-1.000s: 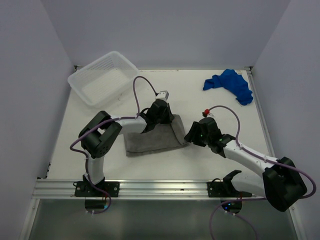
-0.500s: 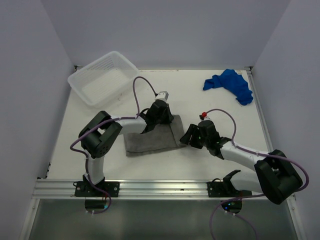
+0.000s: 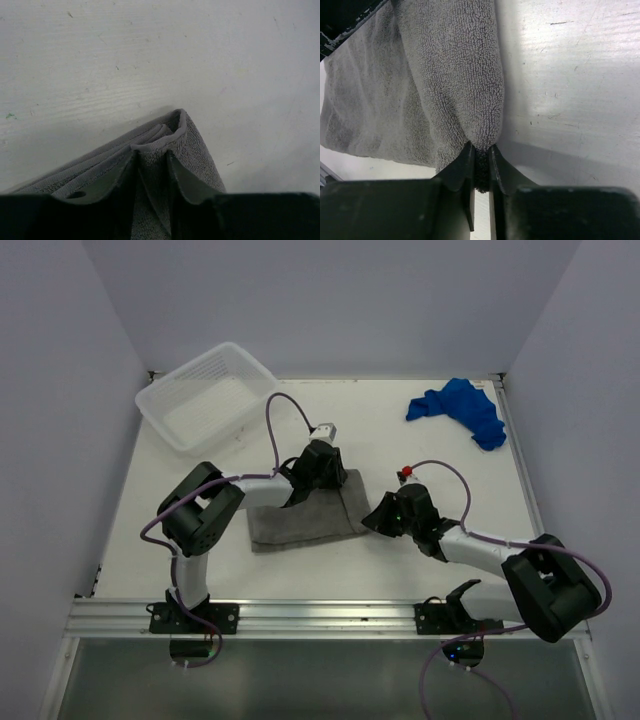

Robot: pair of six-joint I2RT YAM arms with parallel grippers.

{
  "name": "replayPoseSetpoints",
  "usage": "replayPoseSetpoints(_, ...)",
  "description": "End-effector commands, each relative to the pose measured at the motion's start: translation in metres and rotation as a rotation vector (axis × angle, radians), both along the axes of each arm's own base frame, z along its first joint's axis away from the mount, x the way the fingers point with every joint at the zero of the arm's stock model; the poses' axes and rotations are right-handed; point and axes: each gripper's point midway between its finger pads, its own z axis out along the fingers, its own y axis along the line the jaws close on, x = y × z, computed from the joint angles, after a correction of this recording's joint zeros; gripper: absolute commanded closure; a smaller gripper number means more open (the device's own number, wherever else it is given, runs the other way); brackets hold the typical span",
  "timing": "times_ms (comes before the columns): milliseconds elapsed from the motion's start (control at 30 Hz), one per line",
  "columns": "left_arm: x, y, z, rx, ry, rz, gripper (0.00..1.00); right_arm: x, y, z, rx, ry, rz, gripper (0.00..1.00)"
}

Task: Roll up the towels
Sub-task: Roll the towel

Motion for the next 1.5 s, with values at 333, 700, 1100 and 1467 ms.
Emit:
replayPoseSetpoints(333,0.019,0.014,0.108,0.044,-0.081,0.06,0.32,0.006,-0.006,-0.01,-0.049,-0.032,-0.014,1.0)
replayPoseSetpoints(700,-0.004,-0.034,0.094,0.083,0.083,-0.039,0.32,0.007,-0.011,-0.014,-0.095,-0.026,-0.055,1.0)
replayPoseSetpoints(1100,-0.008,-0.023,0.034,0.207,0.185,0.03,0.34,0.002,-0.017,-0.022,-0.111,-0.004,-0.082,1.0)
replayPoseSetpoints(1467,0.0,-0.025,0.008,0.262,0.205,0.036,0.34,0.0,-0.016,-0.028,-0.116,0.001,-0.072,1.0)
